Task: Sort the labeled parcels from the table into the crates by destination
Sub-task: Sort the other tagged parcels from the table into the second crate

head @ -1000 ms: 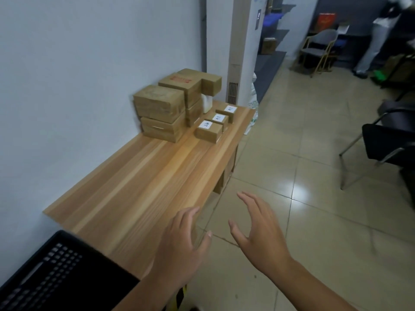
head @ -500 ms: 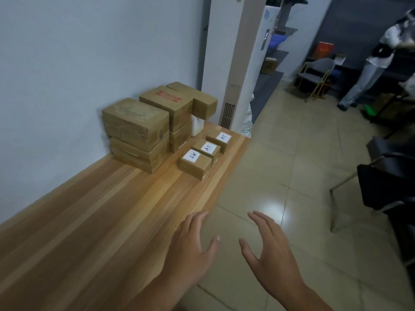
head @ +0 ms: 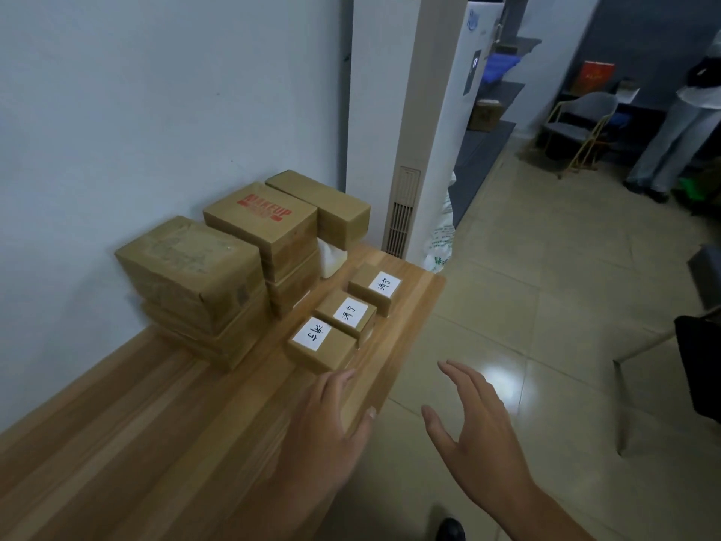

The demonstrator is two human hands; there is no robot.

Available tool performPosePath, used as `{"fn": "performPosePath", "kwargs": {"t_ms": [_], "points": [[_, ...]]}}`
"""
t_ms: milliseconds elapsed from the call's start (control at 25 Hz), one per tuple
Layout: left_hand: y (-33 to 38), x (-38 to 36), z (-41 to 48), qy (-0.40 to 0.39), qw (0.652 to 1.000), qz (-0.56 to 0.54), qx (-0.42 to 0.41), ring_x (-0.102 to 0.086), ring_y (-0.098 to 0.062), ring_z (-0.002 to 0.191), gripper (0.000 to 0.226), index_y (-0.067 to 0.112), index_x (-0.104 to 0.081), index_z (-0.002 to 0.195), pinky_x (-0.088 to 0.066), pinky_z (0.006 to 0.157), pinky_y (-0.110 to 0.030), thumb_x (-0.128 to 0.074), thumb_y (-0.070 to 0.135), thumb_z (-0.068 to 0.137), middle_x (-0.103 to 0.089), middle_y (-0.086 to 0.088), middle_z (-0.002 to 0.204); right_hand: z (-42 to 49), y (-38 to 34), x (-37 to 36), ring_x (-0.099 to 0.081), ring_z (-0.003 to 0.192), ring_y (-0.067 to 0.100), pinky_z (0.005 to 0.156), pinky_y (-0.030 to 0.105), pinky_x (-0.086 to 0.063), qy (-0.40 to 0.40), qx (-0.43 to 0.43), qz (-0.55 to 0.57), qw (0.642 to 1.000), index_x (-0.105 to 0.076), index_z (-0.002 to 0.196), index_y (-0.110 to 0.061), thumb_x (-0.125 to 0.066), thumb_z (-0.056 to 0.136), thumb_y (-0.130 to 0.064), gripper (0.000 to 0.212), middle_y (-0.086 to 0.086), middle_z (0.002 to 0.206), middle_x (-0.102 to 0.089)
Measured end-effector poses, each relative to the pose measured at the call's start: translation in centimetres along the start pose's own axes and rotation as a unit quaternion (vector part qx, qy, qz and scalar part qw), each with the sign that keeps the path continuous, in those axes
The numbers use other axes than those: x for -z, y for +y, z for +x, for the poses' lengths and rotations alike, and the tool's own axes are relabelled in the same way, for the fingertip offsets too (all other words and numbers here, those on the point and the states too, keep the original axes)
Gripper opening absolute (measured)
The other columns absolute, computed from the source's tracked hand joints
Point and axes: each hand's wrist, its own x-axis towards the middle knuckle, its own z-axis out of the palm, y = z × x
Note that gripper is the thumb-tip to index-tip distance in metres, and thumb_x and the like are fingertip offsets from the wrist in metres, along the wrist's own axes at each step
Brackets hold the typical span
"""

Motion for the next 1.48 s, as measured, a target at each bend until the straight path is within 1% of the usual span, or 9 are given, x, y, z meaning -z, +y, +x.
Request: {"fn": "performPosePath", "kwargs": {"t_ms": [160, 280, 520, 680, 960, 1120, 1240, 1400, 1480], "points": [[2.1, -3.4, 5.7, 0.034, 0.998, 0.035, 0.033, -0.048, 0.002, 0.116, 0.053, 0.045, -0.039, 0.136, -0.048, 0.095, -0.025, -0.06, 0.053, 0.089, -0.045, 0.026, 0.131, 6.8, 4.5, 0.3, -0.04, 0.131, -0.002, 0.114, 0.031, -0.034, -0.023, 0.041, 0.03, 0.998, -0.046, 0.146, -0.027, -0.07, 0.091, -0.038, 0.061, -0.016, 0.143, -0.047], [4.5, -6.6, 9.6, 0.056, 0.995, 0.054, 0.064, -0.047, 0.004, 0.116, 0.052, 0.042, -0.044, 0.135, -0.04, 0.088, -0.016, -0.059, 0.056, 0.088, -0.048, 0.024, 0.13, 12.0, 8.3, 1.8, -0.043, 0.132, 0.004, 0.114, 0.032, -0.035, -0.05, 0.065, 0.043, 0.996, -0.046, 0.146, -0.026, -0.068, 0.09, -0.038, 0.061, -0.014, 0.143, -0.048], [8.3, -11.4, 14.5, 0.094, 0.986, 0.069, 0.118, -0.045, 0.005, 0.119, 0.054, 0.052, -0.037, 0.131, -0.049, 0.1, -0.035, -0.05, 0.067, 0.081, -0.042, 0.034, 0.127, 19.2, 13.4, 3.7, -0.044, 0.135, 0.009, 0.116, 0.039, -0.036, -0.089, 0.091, 0.061, 0.99, -0.045, 0.146, -0.027, -0.059, 0.089, -0.047, 0.061, -0.013, 0.146, -0.046], [8.8, -12.7, 17.9, 0.098, 0.982, 0.082, 0.141, -0.043, 0.005, 0.124, 0.057, 0.052, -0.036, 0.133, -0.046, 0.104, -0.033, -0.047, 0.07, 0.08, -0.04, 0.036, 0.132, 22.7, 15.4, 2.9, -0.043, 0.136, 0.009, 0.114, 0.038, -0.037, -0.118, 0.104, 0.067, 0.985, -0.045, 0.147, -0.025, -0.066, 0.09, -0.04, 0.062, -0.013, 0.147, -0.045], [6.9, -13.3, 24.0, 0.13, 0.975, 0.061, 0.172, -0.036, 0.009, 0.123, 0.052, 0.045, -0.04, 0.137, -0.038, 0.102, -0.024, -0.062, 0.052, 0.09, -0.039, 0.029, 0.137, 29.8, 16.3, 0.0, -0.04, 0.137, 0.007, 0.114, 0.033, -0.035, -0.168, 0.146, 0.044, 0.974, -0.04, 0.15, -0.028, -0.062, 0.091, -0.047, 0.066, -0.014, 0.15, -0.041], [4.3, -12.9, 27.7, 0.149, 0.967, 0.042, 0.203, -0.039, 0.006, 0.122, 0.052, 0.043, -0.041, 0.137, -0.037, 0.101, -0.024, -0.063, 0.05, 0.091, -0.043, 0.026, 0.136, 34.6, 15.7, -3.4, -0.042, 0.133, 0.006, 0.11, 0.03, -0.036, -0.19, 0.162, 0.03, 0.968, -0.041, 0.149, -0.029, -0.064, 0.09, -0.046, 0.065, -0.014, 0.148, -0.042], [2.4, -12.3, 29.6, 0.156, 0.961, 0.035, 0.227, -0.041, 0.005, 0.122, 0.055, 0.04, -0.041, 0.139, -0.034, 0.093, -0.016, -0.064, 0.05, 0.09, -0.044, 0.022, 0.138, 36.8, 14.8, -6.1, -0.039, 0.131, 0.004, 0.107, 0.025, -0.033, -0.219, 0.158, 0.029, 0.962, -0.04, 0.148, -0.031, -0.064, 0.088, -0.048, 0.067, -0.013, 0.149, -0.041], [0.5, -11.3, 30.6, 0.171, 0.951, 0.041, 0.255, -0.038, 0.004, 0.127, 0.057, 0.039, -0.039, 0.142, -0.039, 0.104, -0.027, -0.061, 0.052, 0.091, -0.043, 0.022, 0.141, 38.8, 13.7, -9.8, -0.041, 0.135, 0.012, 0.109, 0.034, -0.04, -0.26, 0.178, 0.006, 0.949, -0.038, 0.15, -0.029, -0.063, 0.086, -0.053, 0.073, -0.008, 0.153, -0.039], [-0.2, -11.0, 30.6, 0.178, 0.945, 0.041, 0.271, -0.036, 0.006, 0.126, 0.056, 0.042, -0.038, 0.141, -0.037, 0.104, -0.027, -0.06, 0.053, 0.091, -0.041, 0.024, 0.14, 39.5, 13.4, -11.6, -0.04, 0.135, 0.014, 0.109, 0.033, -0.037, -0.282, 0.194, -0.02, 0.939, -0.034, 0.152, -0.033, -0.062, 0.087, -0.057, 0.075, -0.007, 0.156, -0.034]]}}
